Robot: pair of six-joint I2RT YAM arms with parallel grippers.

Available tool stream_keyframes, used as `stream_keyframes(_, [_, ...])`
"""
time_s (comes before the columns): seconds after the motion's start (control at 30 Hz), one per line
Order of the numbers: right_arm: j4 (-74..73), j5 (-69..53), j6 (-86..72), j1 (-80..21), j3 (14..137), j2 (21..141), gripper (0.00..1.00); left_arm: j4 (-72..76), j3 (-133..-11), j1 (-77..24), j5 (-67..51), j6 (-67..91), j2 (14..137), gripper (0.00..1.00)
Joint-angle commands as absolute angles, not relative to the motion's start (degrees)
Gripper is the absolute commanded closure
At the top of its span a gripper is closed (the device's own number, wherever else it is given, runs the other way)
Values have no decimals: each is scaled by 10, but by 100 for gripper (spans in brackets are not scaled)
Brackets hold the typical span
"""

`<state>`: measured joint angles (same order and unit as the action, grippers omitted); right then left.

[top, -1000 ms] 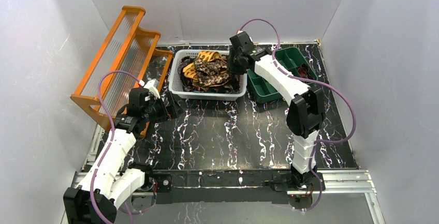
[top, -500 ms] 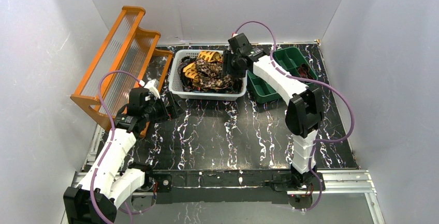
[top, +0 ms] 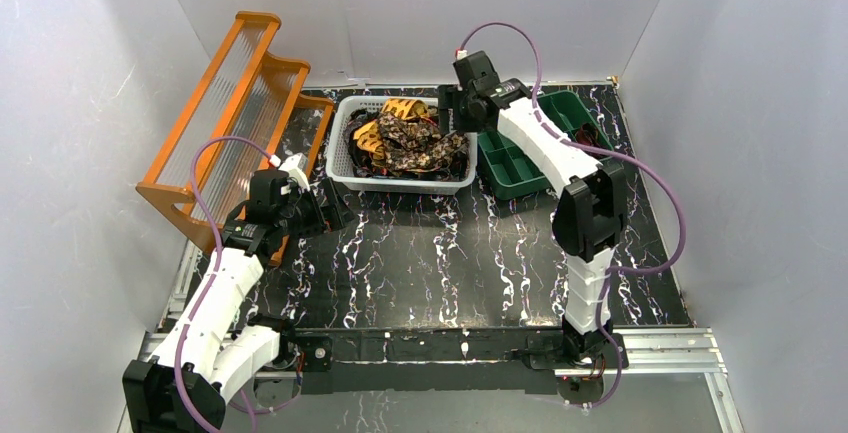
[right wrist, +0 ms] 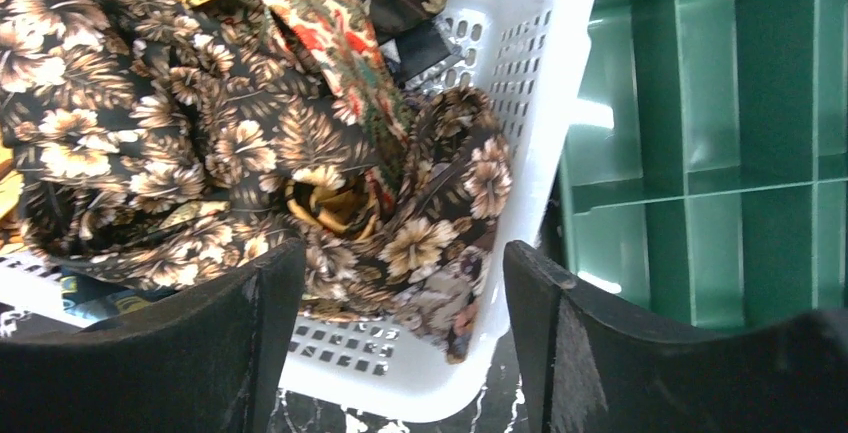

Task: Roll the ties
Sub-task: Pick up the tie from the bin.

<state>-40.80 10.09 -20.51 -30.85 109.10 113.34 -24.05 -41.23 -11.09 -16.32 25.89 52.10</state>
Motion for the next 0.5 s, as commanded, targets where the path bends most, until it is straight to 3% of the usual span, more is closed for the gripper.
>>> stream_keyframes(0.0, [-432, 43, -128, -298, 1149, 1174, 15, -252, -427, -112, -175, 247, 517, 2])
stream_keyframes(0.23, [-449, -19, -116, -295, 1185, 1214, 38, -257, -430, -112, -181, 244, 511, 2])
stream_keyframes(0.33, [-447, -6, -123, -295, 1186, 1201, 54, -260, -429, -112, -181, 243, 508, 2])
stream_keyframes(0.4, [-448, -6, -128, -295, 1194, 1189, 78, -261, -429, -112, -182, 243, 508, 2])
stream_keyframes(0.47, [-456, -11, -135, -295, 1211, 1176, 90, -261, -433, -112, -183, 243, 510, 2])
